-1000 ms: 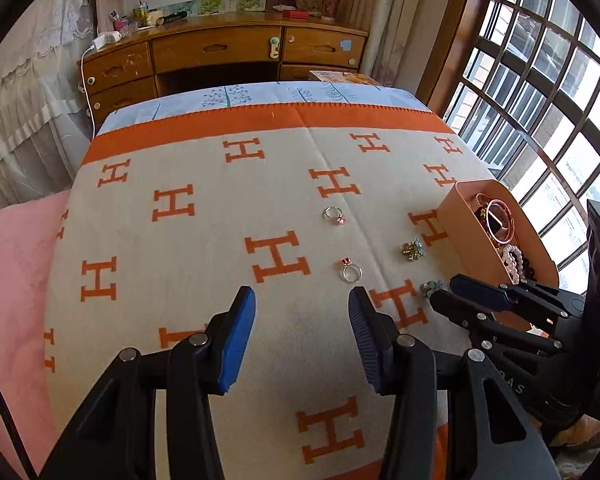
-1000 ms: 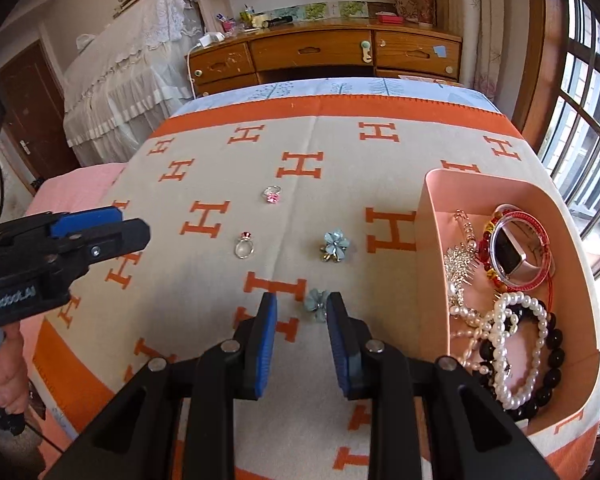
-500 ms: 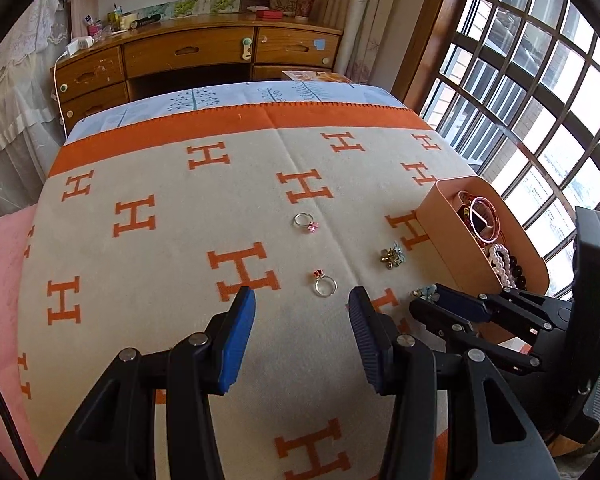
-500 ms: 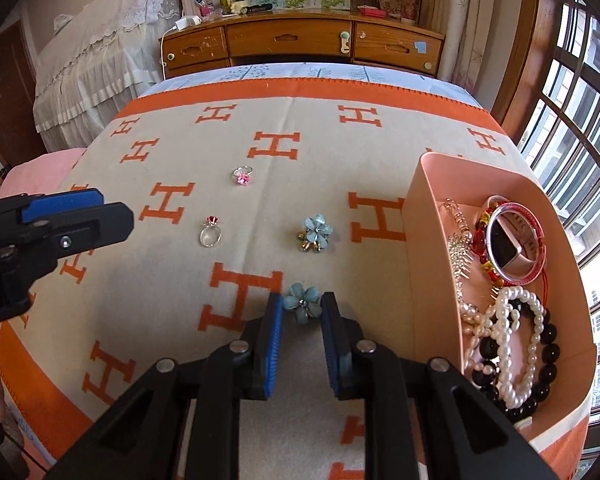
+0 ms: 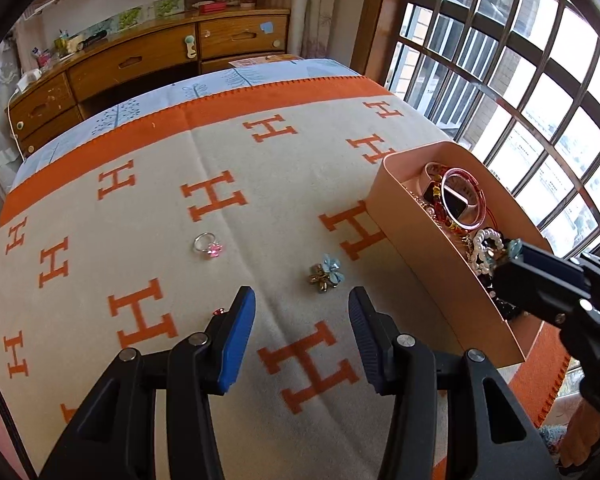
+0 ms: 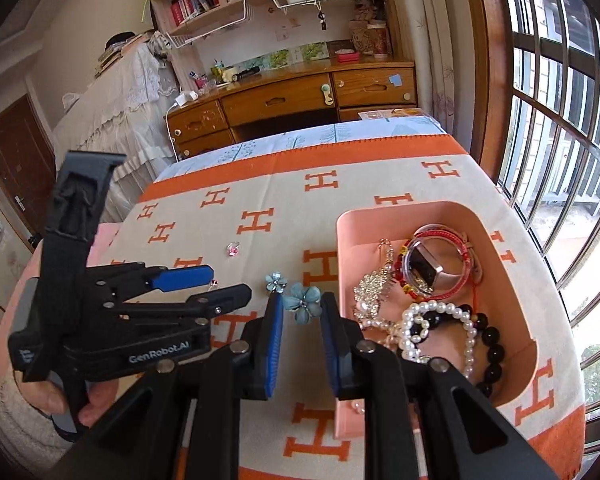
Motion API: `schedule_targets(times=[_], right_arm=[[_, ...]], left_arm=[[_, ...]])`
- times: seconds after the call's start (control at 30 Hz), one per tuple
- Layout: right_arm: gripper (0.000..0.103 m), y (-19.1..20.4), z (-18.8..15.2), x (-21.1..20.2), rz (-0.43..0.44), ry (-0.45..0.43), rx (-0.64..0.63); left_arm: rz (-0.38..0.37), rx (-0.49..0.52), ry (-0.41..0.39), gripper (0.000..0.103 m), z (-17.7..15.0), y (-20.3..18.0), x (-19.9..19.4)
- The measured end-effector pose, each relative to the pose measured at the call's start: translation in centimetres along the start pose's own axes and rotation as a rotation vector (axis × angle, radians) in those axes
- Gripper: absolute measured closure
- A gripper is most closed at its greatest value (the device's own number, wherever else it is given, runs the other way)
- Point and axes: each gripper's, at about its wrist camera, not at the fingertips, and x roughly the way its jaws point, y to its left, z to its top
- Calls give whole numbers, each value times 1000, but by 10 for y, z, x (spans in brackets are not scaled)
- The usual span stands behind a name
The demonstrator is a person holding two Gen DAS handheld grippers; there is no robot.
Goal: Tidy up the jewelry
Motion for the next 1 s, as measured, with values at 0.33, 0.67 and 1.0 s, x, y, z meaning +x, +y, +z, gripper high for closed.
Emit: schedule_targets(times=[0.33, 0.67, 1.0], right_arm=[[84, -35, -1, -6, 21, -26, 76], [84, -67, -4, -11, 12, -45, 133], [84, -104, 2, -23, -16, -92, 194]], left_arm=[[51, 39, 75, 59, 10, -19, 31], [82, 53, 65, 84, 15, -30, 34], [43, 29, -74, 88, 37, -49, -21]])
